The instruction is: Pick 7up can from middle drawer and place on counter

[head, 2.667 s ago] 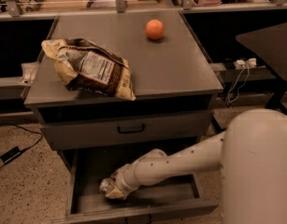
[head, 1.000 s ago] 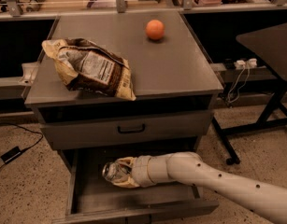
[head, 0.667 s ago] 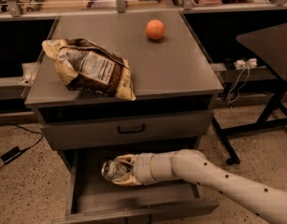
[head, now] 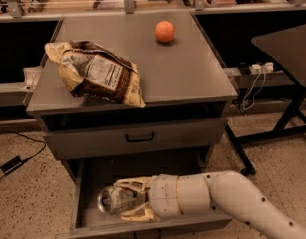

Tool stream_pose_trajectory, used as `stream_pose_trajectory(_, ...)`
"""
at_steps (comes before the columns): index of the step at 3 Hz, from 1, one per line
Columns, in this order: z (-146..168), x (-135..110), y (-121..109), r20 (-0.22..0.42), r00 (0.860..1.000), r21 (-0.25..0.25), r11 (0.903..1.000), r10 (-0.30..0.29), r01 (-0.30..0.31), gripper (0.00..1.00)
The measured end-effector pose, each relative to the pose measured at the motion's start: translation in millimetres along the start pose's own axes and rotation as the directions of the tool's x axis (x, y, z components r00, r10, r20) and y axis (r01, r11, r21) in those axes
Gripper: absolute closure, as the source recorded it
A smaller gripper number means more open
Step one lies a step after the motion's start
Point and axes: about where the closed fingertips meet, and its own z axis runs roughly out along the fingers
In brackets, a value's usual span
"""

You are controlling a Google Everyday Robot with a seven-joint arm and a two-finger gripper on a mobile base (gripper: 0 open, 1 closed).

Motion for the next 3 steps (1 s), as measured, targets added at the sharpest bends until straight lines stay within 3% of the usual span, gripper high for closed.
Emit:
stream_pose_trajectory(1, -70.7, -84.8, -50.0, -0.141, 0.980, 0.109, 0.9813, -0.143, 0.159, 1.00)
stream_pose_trajectory(2, -142.6, -115.4, -102.5, -0.297, 0.955, 0.202, 0.9784, 0.017, 0.045, 1.00)
stream_pose_trajectory(3, -155.6, -143.5, -133.2, -0.336, 0.941, 0.248, 0.9680, 0.052, 0.035, 1.00)
